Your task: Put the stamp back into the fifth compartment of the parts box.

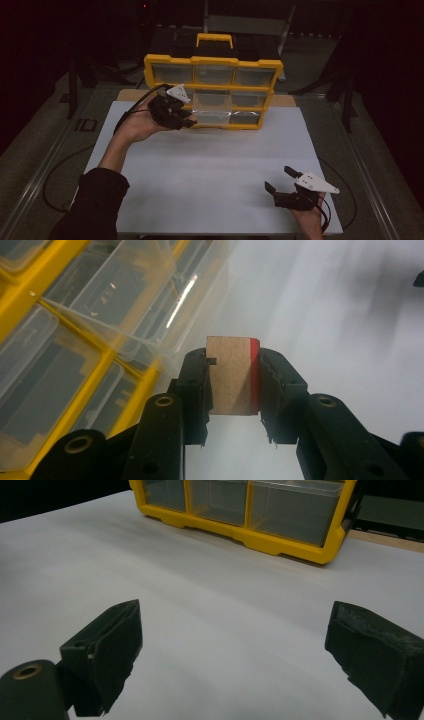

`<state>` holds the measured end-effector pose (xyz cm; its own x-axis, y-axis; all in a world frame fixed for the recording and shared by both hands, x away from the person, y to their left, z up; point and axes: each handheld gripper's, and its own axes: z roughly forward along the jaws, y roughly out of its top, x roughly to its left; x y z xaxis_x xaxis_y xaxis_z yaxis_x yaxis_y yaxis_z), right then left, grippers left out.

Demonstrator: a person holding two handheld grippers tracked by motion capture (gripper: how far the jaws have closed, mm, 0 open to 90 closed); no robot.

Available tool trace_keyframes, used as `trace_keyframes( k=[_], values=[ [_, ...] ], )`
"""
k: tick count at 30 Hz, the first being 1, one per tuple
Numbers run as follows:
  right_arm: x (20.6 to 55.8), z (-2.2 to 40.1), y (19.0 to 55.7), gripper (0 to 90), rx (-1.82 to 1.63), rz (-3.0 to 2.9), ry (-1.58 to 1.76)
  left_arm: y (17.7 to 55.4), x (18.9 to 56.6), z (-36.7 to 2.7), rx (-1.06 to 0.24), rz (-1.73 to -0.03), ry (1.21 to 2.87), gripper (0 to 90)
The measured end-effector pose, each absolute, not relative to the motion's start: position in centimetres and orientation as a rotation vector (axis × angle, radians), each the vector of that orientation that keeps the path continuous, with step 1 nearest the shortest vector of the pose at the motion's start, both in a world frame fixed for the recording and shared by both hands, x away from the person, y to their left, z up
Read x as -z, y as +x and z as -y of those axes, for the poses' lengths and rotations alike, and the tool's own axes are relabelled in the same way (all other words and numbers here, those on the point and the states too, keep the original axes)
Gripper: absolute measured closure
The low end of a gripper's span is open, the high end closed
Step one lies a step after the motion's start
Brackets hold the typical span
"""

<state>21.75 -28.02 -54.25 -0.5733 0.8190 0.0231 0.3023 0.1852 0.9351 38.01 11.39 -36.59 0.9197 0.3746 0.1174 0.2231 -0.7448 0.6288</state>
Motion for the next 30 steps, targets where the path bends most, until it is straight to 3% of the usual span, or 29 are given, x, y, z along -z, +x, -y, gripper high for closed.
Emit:
trace_keyframes(
  k=[30],
  values=[
    [54.3,28.1,21.8,8.3,-1.385,-1.978,1.052,41.3,34.2,-10.2,-0.351,-0.496,2.435,66.8]
  ],
)
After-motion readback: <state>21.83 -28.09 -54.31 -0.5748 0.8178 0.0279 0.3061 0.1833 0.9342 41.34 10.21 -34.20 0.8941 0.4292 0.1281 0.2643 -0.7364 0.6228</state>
